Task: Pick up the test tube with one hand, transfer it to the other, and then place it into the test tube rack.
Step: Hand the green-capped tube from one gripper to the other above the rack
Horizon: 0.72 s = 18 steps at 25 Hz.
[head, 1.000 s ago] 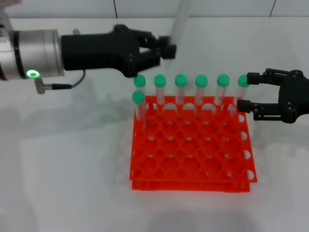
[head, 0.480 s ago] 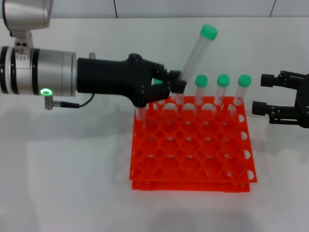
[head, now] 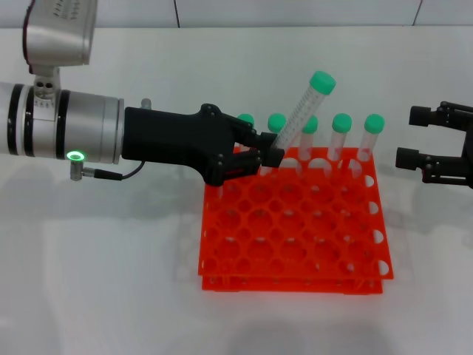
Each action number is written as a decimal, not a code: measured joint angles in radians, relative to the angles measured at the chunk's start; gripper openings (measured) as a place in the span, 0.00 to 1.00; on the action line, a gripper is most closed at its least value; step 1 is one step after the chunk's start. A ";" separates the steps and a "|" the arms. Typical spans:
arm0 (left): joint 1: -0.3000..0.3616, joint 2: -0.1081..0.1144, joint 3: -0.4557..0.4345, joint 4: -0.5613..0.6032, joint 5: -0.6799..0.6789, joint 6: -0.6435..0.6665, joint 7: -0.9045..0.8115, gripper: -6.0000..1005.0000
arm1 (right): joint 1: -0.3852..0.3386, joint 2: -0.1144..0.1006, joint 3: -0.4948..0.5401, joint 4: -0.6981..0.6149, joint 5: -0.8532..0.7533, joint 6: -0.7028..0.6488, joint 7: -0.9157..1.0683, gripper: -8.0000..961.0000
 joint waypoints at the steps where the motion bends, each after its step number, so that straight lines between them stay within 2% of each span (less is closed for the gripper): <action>1: -0.001 -0.001 0.000 0.000 0.005 0.000 0.000 0.19 | 0.000 0.000 0.002 -0.002 0.000 -0.002 0.000 0.83; 18: -0.009 -0.003 0.014 -0.029 0.029 -0.008 0.004 0.19 | 0.022 0.003 -0.008 -0.009 0.009 -0.012 0.001 0.83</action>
